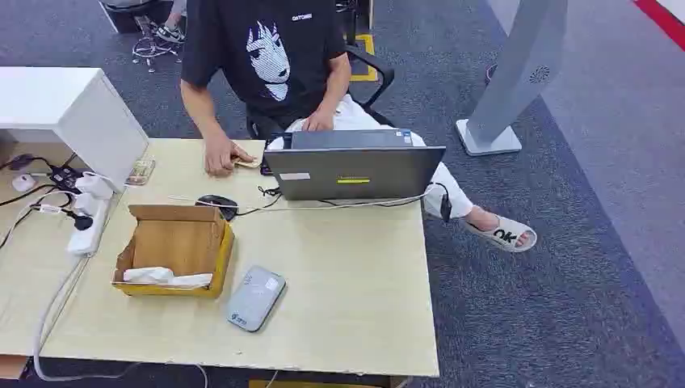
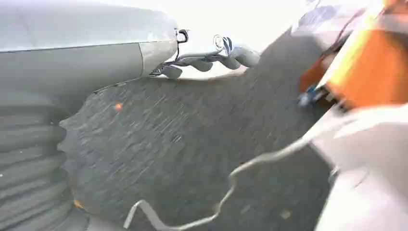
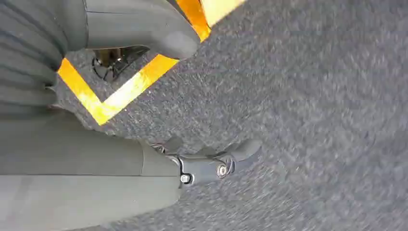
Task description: Pass the card to the sensor for recognition and then transmit it.
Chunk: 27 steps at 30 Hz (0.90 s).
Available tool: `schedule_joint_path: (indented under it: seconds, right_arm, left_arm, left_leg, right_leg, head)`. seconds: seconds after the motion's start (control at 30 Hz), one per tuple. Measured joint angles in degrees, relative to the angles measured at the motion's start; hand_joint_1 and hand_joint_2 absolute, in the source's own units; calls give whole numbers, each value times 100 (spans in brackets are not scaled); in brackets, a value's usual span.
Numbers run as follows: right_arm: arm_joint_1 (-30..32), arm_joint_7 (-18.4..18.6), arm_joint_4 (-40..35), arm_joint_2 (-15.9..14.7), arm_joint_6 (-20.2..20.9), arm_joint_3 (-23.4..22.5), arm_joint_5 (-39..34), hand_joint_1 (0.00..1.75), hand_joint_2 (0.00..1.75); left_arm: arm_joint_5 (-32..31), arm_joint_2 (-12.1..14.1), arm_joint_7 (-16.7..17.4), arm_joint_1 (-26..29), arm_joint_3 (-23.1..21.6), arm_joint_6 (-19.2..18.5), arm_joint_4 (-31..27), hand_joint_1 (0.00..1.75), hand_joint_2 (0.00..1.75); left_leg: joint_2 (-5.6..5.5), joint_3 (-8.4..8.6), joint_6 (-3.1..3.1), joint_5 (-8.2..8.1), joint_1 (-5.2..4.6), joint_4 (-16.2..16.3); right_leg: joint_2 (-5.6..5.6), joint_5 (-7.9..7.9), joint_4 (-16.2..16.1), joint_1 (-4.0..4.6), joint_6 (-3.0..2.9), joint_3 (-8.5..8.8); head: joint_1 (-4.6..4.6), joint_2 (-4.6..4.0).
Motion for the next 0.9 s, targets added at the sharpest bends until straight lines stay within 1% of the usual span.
schedule_joint_path:
  seconds: [0.07,0.17,0.33,0.43,0.53,0.63,0.7,0.8,0.9]
  right_arm:
    - [30,0,0,-44,-33,-103,-112,0,175]
    - [61,9,4,-100,-79,-255,-290,0,175]
    - [149,22,26,-242,-195,-542,-682,0,175]
    - [178,33,39,-291,-278,-664,-881,0,175]
    - [194,72,50,-321,-328,-723,-944,0,175]
    - [207,160,57,-363,-413,-833,-1067,0,175]
    - [221,241,81,-376,-446,-896,-1128,0,175]
    - [234,337,114,-378,-446,-975,-1176,0,175]
    - [232,358,155,-378,-439,-983,-1176,0,175]
  left_arm:
    - [-57,-66,116,20,153,50,-319,0,175]
    - [-87,-100,288,8,526,216,-458,0,175]
    - [-48,-201,454,-17,1313,841,-626,0,175]
    - [-11,-227,551,-52,1624,1146,-712,0,175]
    - [142,-264,643,-70,1790,1277,-797,0,175]
    - [304,-330,610,-82,1951,1585,-1051,0,175]
    - [420,-378,693,-82,2035,1701,-1331,0,175]
    - [457,-450,918,-81,2137,1753,-1654,0,175]
    - [459,-503,1030,-92,2164,1762,-1781,0,175]
  left_leg:
    - [-1,-1,0,0,0,0]
    - [0,1,0,0,0,0]
    - [0,0,2,-2,0,0]
    - [0,-1,2,-3,0,0]
    - [0,0,2,-3,1,0]
    - [0,1,2,-2,1,0]
    - [0,2,2,-2,1,0]
    - [0,2,2,-2,0,0]
    - [0,2,2,-2,0,0]
  right_leg:
    - [-1,0,0,0,0,0]
    - [1,0,0,0,0,0]
    - [0,-1,-1,0,0,-1]
    - [0,-1,-1,0,1,-2]
    - [0,-1,-1,1,1,-1]
    - [-1,-1,0,1,1,1]
    - [0,0,0,1,1,1]
    - [-1,0,0,0,1,1]
    - [-1,0,0,0,1,2]
  head:
    - [-4,0]
    - [-7,0]
    - [-4,0]
    - [-4,0]
    - [-4,0]
    - [-2,0]
    - [-2,0]
    - [-4,0]
    - [-4,0]
